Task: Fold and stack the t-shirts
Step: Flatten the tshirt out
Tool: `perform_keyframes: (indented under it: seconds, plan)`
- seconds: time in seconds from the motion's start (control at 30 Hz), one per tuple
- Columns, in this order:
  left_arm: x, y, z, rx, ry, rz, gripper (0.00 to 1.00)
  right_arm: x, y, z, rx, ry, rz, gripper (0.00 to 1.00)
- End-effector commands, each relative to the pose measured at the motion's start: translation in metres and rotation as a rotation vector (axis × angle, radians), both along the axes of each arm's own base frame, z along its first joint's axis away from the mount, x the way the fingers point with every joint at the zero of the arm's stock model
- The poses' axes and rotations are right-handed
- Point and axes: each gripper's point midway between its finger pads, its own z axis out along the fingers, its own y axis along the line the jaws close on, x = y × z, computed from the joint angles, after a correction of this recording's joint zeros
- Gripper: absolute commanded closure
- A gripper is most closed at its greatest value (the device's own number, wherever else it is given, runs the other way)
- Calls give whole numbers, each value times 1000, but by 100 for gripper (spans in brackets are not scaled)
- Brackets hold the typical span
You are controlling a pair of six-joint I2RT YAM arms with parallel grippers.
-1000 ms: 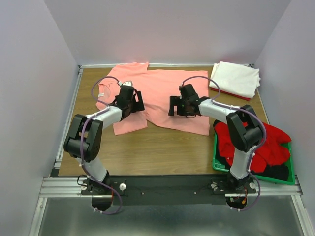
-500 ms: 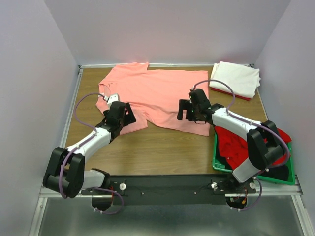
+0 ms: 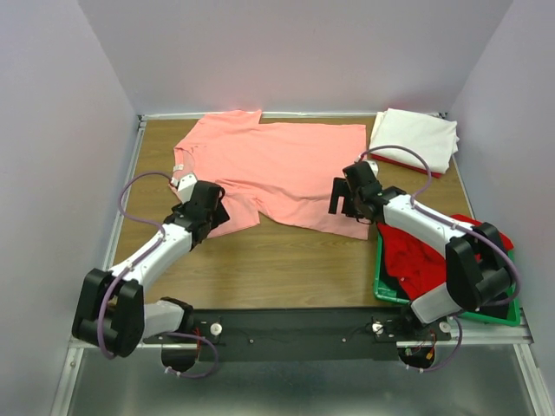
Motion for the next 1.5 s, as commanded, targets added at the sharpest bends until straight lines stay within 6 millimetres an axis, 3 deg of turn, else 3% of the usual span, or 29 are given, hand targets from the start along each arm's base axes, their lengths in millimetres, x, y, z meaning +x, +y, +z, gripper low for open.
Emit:
perform_keyframes:
  seconds: [0.0, 0.03, 0.2, 0.37, 0.5, 0.77, 1.1, 1.2, 1.33, 1.47]
  plan:
    - [-2, 3, -15, 11, 124, 47, 18, -3, 2, -2, 17, 53, -27, 0]
    - [-6, 4, -25, 31, 185, 46, 18, -1, 7, 3, 33, 53, -18, 1]
    - [-8, 13, -31, 38, 247, 91, 21, 2, 1, 8, 10, 65, -30, 1]
    - [-23, 26, -27, 29, 256, 112, 25, -14, -20, -7, -54, 137, -67, 1]
    - [-32, 24, -41, 6, 283, 72, 29, -33, -39, -25, -100, 177, -107, 1]
    - [-31, 26, -68, 23, 354, 31, 37, -46, -58, -39, -114, 208, -191, 1]
    - [-27, 32, -82, 18, 370, 41, 62, -57, -75, -49, -167, 226, -217, 0]
    - [-23, 34, -81, 25, 372, 34, 100, -58, -76, -54, -171, 240, -226, 0]
    - [-20, 35, -75, 21, 361, 38, 100, -69, -79, -65, -180, 281, -240, 5]
    - [-16, 38, -58, -3, 317, 63, 100, -80, -83, -75, -188, 315, -246, 19]
